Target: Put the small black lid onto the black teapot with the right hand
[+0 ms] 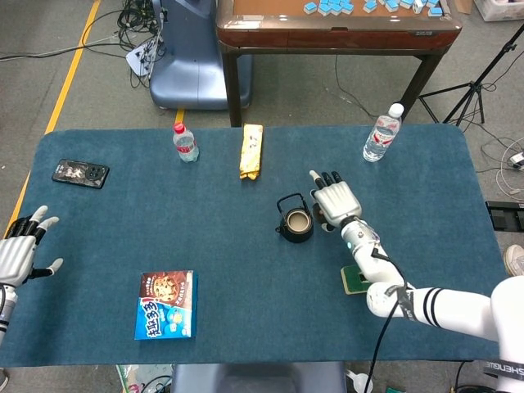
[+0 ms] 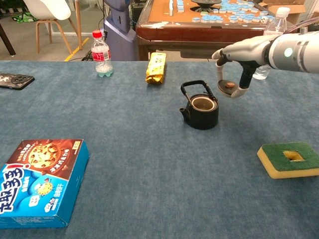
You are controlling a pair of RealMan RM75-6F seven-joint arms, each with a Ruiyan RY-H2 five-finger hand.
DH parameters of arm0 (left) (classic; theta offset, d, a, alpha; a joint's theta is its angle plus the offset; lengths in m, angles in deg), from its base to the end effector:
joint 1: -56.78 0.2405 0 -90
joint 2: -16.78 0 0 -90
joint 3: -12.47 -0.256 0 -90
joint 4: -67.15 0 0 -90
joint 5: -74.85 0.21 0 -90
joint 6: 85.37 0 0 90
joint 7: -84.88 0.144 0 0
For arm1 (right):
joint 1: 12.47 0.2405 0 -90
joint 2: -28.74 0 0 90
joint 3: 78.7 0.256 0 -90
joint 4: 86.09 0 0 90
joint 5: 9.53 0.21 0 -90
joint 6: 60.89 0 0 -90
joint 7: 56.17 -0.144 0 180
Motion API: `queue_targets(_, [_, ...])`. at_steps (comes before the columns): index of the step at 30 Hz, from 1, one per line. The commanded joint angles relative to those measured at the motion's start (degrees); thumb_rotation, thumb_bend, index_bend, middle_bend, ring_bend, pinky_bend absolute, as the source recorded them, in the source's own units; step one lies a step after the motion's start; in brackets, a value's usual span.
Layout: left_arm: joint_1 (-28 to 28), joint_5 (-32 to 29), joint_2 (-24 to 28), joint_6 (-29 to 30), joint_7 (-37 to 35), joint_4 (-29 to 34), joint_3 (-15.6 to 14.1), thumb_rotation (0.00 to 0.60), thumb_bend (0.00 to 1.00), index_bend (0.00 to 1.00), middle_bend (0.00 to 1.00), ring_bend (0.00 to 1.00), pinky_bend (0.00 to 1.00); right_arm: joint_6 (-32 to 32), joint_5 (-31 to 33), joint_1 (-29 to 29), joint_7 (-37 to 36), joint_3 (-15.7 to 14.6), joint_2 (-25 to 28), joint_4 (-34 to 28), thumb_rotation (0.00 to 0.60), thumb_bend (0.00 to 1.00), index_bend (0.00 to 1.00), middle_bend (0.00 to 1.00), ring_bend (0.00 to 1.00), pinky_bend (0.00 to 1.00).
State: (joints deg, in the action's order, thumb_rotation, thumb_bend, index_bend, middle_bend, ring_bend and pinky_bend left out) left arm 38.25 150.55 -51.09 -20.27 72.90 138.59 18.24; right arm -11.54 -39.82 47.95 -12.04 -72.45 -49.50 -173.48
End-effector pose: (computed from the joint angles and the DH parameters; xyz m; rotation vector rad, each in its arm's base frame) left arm -0.3625 0.2804 0.1657 -1.4067 -0.9889 -0.7690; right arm -0.1293 -0.4048 0.0294 1.8958 -0.7604 0.4850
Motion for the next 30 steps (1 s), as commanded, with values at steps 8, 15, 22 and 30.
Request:
queue_targets(8, [0.9,0.8,-0.4,0.3,-3.2,-2.6,-0.5,0.600,0.26,0.16,0.00,0.00,0.00,0.7,2.0,2.5,1.7,0.0,-2.1,0.6,0.600,0.22,0.40,0.00,0.00,0.00])
queue_targets(15, [1.2,1.3,-0.8,0.3,-4.9,-4.3,-0.7,0.600,0.26,0.16,0.00,0.00,0.00,0.7,2.9,3.9,2.3,-0.3,-3.7,1.4,0.600,0.22,0.40,0.00,0.00,0.00])
queue_targets(22, [1.7,1.8,-1.1,0.6,-6.5,-5.7,-0.9,0.600,0.26,0.16,0.00,0.00,0.00,1.1,3.6,5.0,3.0,-0.5,-5.1,2.0,0.600,0.22,0.40,0.00,0.00,0.00])
queue_targets(30, [2.1,2.3,-1.2,0.9,-7.7,-6.8,-1.1,0.600,0.26,0.16,0.00,0.00,0.00,1.5,4.2,5.7,3.5,-0.7,-5.9,2.5,0.600,0.22,0.40,0.00,0.00,0.00])
